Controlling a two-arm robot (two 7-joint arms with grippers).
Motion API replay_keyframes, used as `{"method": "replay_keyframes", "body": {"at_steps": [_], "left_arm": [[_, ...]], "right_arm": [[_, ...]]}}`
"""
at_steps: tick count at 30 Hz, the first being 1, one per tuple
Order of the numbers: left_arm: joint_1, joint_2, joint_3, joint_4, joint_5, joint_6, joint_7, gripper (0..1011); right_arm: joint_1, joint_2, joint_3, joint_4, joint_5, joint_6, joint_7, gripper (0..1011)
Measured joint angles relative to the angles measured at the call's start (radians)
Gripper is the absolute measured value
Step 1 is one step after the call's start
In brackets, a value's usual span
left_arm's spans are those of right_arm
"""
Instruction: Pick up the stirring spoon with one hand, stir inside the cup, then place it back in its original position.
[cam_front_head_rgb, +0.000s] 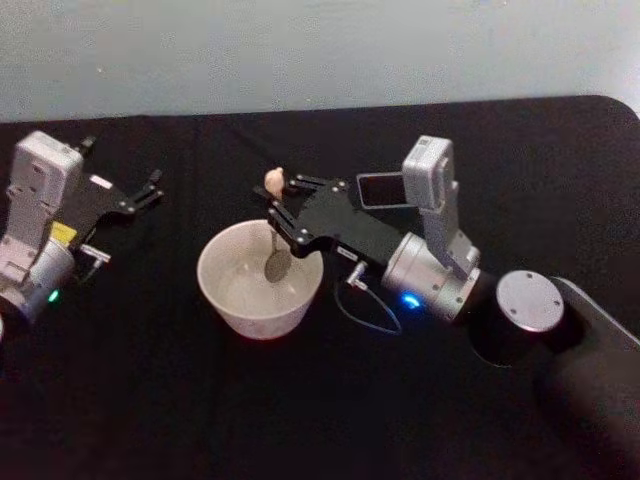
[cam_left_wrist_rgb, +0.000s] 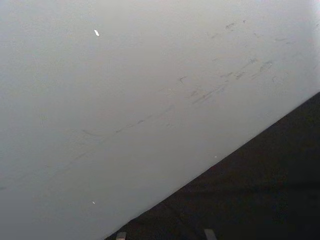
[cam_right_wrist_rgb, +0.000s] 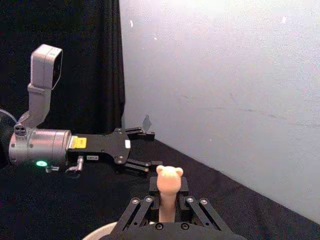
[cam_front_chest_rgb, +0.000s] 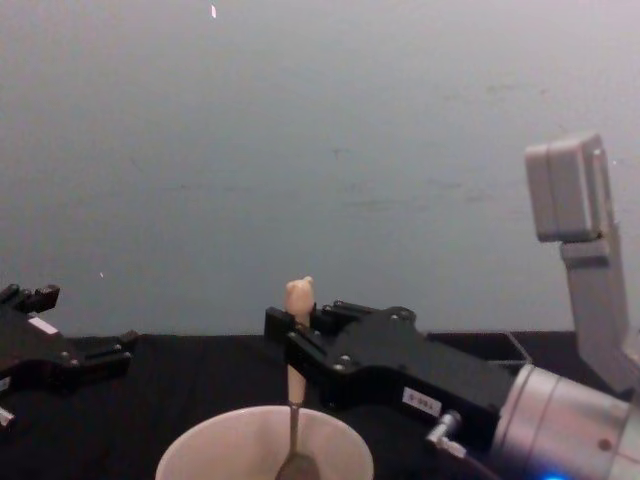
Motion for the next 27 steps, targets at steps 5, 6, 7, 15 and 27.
{"method": "replay_keyframes", "body": {"at_steps": [5, 6, 7, 15, 27], "left_arm": [[0.000, 0.000, 0.000, 0.000, 0.000, 0.000, 0.000, 1001], [0.000, 0.000, 0.000, 0.000, 0.000, 0.000, 0.000, 1001], [0.000, 0.000, 0.000, 0.000, 0.000, 0.000, 0.000, 1001], [0.000, 0.000, 0.000, 0.000, 0.000, 0.000, 0.000, 1001], [0.000, 0.000, 0.000, 0.000, 0.000, 0.000, 0.000, 1001]], "right_arm": [[-0.018, 0.015, 0.006, -0.028, 0.010, 0.009, 0.003, 215], [-0.020, 0.018, 0.007, -0.032, 0.012, 0.010, 0.004, 214], [-0.026, 0.022, 0.008, -0.040, 0.014, 0.012, 0.004, 215], [-0.057, 0.046, 0.003, -0.082, 0.023, 0.026, 0.013, 214], [-0.077, 0.056, -0.022, -0.118, 0.034, 0.037, 0.031, 215]]}}
